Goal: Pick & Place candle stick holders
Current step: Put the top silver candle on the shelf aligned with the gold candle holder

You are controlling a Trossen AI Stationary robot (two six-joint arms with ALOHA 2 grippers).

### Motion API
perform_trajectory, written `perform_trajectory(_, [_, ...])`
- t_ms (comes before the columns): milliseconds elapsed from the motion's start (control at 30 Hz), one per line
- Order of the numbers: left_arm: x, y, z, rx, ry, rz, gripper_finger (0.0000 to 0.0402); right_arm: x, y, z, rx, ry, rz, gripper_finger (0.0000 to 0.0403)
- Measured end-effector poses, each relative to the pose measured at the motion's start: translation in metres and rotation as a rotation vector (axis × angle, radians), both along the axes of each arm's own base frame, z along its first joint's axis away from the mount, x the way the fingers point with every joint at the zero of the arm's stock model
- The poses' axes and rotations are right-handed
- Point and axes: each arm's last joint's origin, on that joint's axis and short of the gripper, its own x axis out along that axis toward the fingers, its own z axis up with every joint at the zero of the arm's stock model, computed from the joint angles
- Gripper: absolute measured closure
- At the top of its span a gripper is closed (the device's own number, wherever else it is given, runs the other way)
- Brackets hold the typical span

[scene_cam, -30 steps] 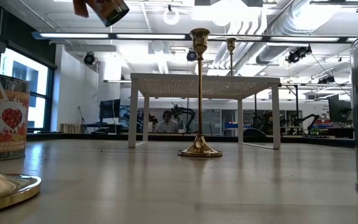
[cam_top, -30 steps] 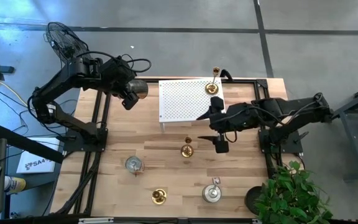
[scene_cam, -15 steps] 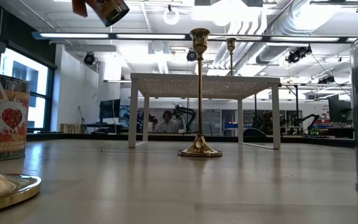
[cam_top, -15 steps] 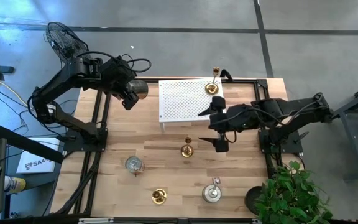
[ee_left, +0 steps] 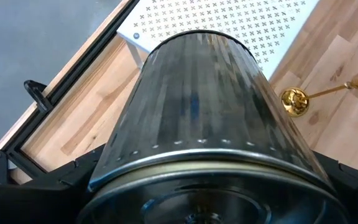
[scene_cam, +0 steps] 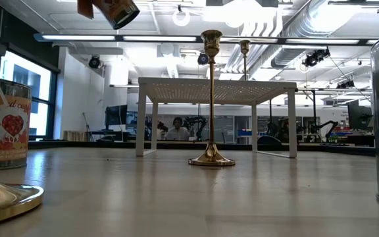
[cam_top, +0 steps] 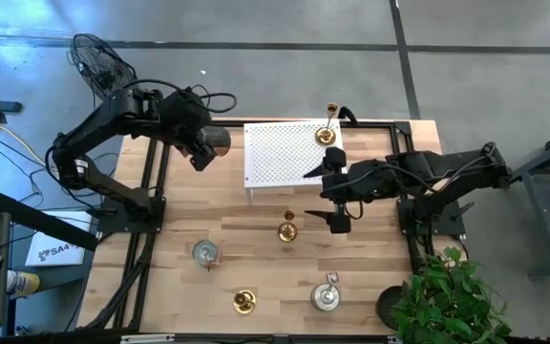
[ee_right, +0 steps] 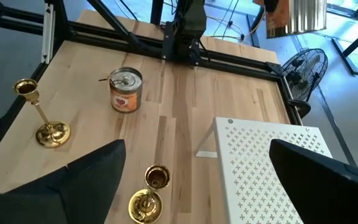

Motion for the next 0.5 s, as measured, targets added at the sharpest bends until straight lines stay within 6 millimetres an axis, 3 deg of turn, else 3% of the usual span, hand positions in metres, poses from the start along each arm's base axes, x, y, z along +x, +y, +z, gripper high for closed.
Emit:
perform_trajectory(267, [0.041,-0.003,-0.012,0.022,0.006,-0.162,0.005,0.0,0.0,0.001,0.002,-0.007,0.0,0.0013])
perform_trajectory(500, [0.063,-0.014,-0.021,0.033,0.025,-0.241,0.005,0.007,0.002,0.014,0.028,-0.158,0.004,0.0013])
